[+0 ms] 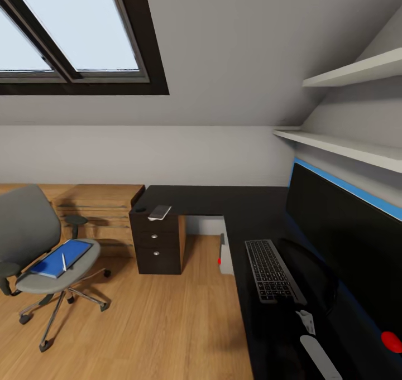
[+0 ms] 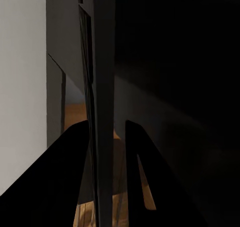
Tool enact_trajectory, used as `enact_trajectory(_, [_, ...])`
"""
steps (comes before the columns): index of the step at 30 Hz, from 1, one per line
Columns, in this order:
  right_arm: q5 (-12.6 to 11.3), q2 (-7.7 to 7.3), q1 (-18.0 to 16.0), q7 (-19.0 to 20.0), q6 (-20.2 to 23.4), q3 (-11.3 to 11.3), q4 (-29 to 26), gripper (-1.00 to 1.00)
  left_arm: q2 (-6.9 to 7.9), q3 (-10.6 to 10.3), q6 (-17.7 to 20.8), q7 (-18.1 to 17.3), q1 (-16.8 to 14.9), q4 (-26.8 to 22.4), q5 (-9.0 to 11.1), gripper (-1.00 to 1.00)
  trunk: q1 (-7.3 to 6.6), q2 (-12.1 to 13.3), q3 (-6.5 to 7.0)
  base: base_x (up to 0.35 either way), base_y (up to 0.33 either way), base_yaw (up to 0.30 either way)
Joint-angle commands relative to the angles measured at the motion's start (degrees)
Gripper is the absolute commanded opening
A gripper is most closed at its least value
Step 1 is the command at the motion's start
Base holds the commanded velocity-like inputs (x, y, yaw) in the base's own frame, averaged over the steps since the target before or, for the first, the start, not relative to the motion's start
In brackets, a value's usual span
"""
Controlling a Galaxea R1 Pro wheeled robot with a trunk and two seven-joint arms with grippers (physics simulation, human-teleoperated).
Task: In the bedroom, organize the workspace by keeping the computer under the desk, ensuring the monitor is on the desk, placing the keyboard on the desk next to the monitor, placing the mouse on the desk next to the keyboard, moving the folder from the swivel chair onto the desk next to the mouse, stacking the notebook on top of the folder with the pen on top of the notebook, and positioning the swivel chair next to the desk.
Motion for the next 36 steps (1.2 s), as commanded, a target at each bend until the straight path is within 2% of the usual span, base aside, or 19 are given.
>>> enact_trajectory(1, [-0.7, -0.02, 0.0, -4.3, -0.1, -0.1, 0.1, -1.0, 0.03, -0.1, 0.2, 0.4, 0.0, -0.1, 0.3, 1.0, 0.01, 0.0, -0.07, 0.014, -0.015, 0.0])
enact_trajectory(36, [-0.9, 0.11, 0.0, -4.3, 0.0, -0.1, 0.1, -1.0, 0.06, -0.1, 0.2, 0.4, 0.0, -0.1, 0.3, 1.0, 0.01, 0.0, -0.07, 0.03, -0.022, 0.0])
